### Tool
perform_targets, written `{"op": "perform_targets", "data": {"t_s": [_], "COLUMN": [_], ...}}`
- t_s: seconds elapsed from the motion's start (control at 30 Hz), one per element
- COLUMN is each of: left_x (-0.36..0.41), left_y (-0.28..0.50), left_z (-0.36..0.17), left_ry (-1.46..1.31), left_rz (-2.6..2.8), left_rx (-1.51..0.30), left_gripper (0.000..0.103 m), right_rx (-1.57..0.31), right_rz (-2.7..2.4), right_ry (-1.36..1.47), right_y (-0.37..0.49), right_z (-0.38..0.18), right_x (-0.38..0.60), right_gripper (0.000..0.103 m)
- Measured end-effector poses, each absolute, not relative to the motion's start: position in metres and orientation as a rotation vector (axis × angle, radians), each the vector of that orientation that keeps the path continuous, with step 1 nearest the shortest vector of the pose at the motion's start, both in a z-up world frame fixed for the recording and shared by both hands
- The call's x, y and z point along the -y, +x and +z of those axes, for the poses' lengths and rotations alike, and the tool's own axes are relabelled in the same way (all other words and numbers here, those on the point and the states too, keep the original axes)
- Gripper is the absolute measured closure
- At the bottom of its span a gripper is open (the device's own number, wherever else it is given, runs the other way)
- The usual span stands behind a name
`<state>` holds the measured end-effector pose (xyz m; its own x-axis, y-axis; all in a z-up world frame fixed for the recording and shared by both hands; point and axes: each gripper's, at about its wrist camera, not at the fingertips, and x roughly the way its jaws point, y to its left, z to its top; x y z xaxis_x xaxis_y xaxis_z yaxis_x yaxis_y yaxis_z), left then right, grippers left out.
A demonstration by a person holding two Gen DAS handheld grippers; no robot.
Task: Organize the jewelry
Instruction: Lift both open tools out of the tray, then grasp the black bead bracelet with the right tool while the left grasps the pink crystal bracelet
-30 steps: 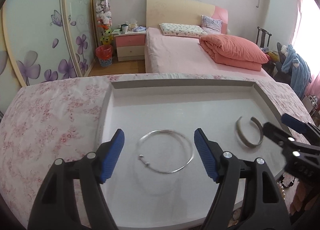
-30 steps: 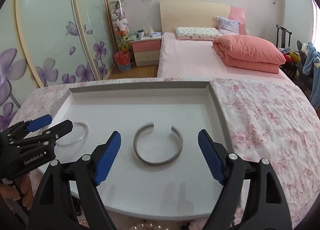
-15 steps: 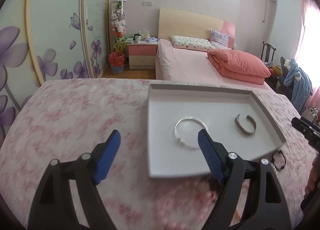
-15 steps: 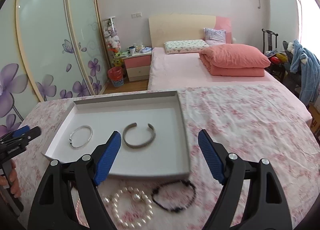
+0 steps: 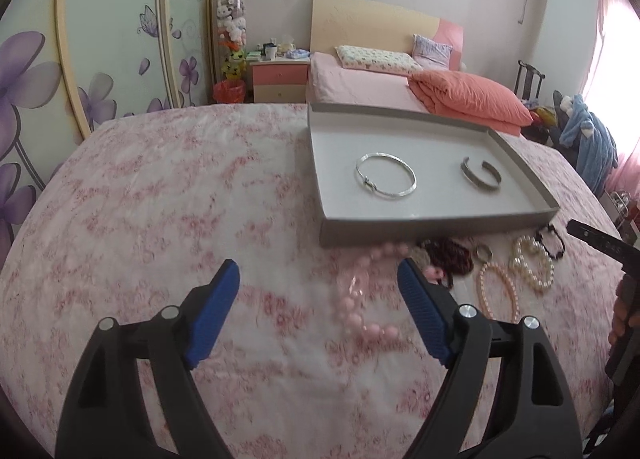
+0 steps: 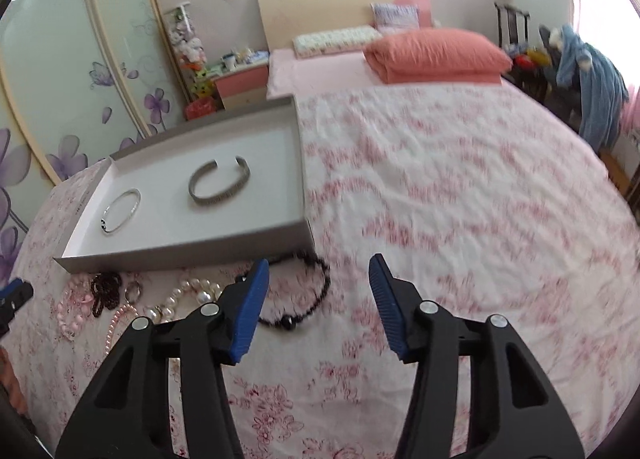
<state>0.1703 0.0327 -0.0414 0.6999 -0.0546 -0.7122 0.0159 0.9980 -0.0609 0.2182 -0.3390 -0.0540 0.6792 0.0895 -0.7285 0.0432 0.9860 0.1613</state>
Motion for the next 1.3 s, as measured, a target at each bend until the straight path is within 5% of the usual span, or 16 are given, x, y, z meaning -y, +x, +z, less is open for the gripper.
{"op": "perform_targets", "data": {"t_s": [0.27, 0.47, 0.53, 1.3], "left_x": [-0.021, -0.016, -0.013, -0.003], "left_y": [0.169, 0.17, 0.17, 0.199], "left_z": [-0.055, -0.064, -0.067, -0.082], "left_ry": [-0.023, -0.004, 0.002, 0.024], "left_rz": [-0.049, -0.05, -0.054, -0.03], "left_rx": [-0.835, -0.864, -0.872, -0.92], "left_gripper": [0.024, 0.024, 0.024, 0.048], "right_rx": [-0.893, -0.893, -0.891, -0.889], "right_rz": [-0.026, -0.024, -0.008, 0.003], "right_ry": [0.147, 0.078, 0.085, 0.098], "right_y": [0.229, 0.217, 0.211, 0.209], "right_z": [-0.074, -0.075, -0.075, -0.076], "right_x": [0.331, 0.324, 0.325, 0.328], "right_gripper": [0.059, 0.093, 0.096, 0.097]}}
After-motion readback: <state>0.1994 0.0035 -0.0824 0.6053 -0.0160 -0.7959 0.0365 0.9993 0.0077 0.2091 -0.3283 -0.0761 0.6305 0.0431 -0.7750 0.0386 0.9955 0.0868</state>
